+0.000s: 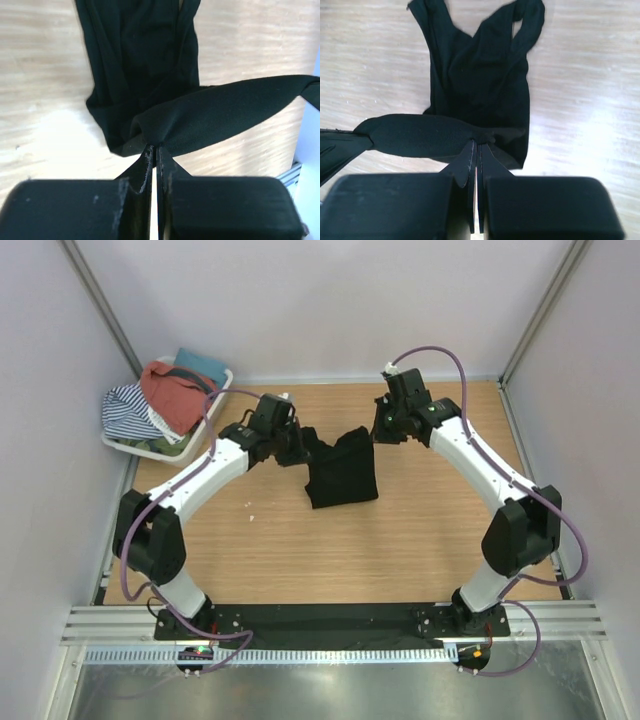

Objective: Fold and stack the tank tops

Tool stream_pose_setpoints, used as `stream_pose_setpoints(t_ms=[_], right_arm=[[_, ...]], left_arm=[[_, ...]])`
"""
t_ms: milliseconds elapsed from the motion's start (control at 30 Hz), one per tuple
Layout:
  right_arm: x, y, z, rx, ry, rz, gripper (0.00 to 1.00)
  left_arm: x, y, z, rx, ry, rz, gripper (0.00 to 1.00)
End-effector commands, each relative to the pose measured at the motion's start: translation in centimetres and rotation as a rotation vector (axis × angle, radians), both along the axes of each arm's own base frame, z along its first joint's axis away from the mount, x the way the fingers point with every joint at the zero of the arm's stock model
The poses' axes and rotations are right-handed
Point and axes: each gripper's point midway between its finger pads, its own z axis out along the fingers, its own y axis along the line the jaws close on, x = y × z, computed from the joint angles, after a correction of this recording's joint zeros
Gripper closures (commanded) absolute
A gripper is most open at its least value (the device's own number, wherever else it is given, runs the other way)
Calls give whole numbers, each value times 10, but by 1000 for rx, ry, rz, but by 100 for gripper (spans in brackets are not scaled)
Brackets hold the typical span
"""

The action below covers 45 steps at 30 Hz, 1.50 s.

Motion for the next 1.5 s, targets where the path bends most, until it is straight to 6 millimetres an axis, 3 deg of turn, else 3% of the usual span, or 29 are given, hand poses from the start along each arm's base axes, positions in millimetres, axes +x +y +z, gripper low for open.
stream_pose_setpoints(t_ms=[0,67,100,367,433,633,767,867,933,967,1000,1033,1067,1133,1167,1200,1233,1367,1400,1467], right_arm=[[29,7,24,35,-78,6,99],[38,9,30,45,-88,3,99],[44,10,22,40,-73,3,99],[83,9,17,55,-71,-33,99],[93,12,7,71,-55,-30,99],[131,15,2,124,-75,-36,99],[137,21,-6,145,-66,-12,99],[127,22,-10,156,-48,6,99],[118,22,5,172,-74,13,99],[108,20,-5,171,-47,13,99],[103,21,-3,174,-51,19,99],[93,18,13,182,-77,23,99],[81,16,2,174,-48,22,99],[64,13,20,188,-80,27,99],[50,12,8,181,-48,26,99],[42,10,7,177,-48,28,99],[34,9,5,177,-42,27,99],[-12,2,-10,172,-11,33,99],[-21,5,-11,172,-9,40,99],[-40,4,-27,162,27,44,99]], left_arm=[[26,-1,20,-24,-72,7,100],[37,1,19,-27,-73,26,100],[42,1,18,-28,-75,33,100],[82,9,16,-64,-92,84,100],[97,8,12,-79,-89,90,100],[134,16,-2,-115,-82,127,100],[139,14,-4,-130,-87,113,100],[132,11,3,-155,-86,95,100],[122,10,1,-169,-71,88,100],[116,8,11,-180,-87,77,100],[107,6,6,-176,-72,68,100],[101,5,8,-174,-71,61,100],[94,5,10,-172,-76,53,100],[73,2,12,-159,-80,29,100],[66,1,11,-150,-82,20,100],[55,3,-2,-131,-55,14,100],[43,0,5,-136,-67,0,100],[5,-1,-5,-112,-48,-26,100],[-6,0,-15,-96,-28,-32,100],[-23,-4,-10,-92,-44,-49,100]])
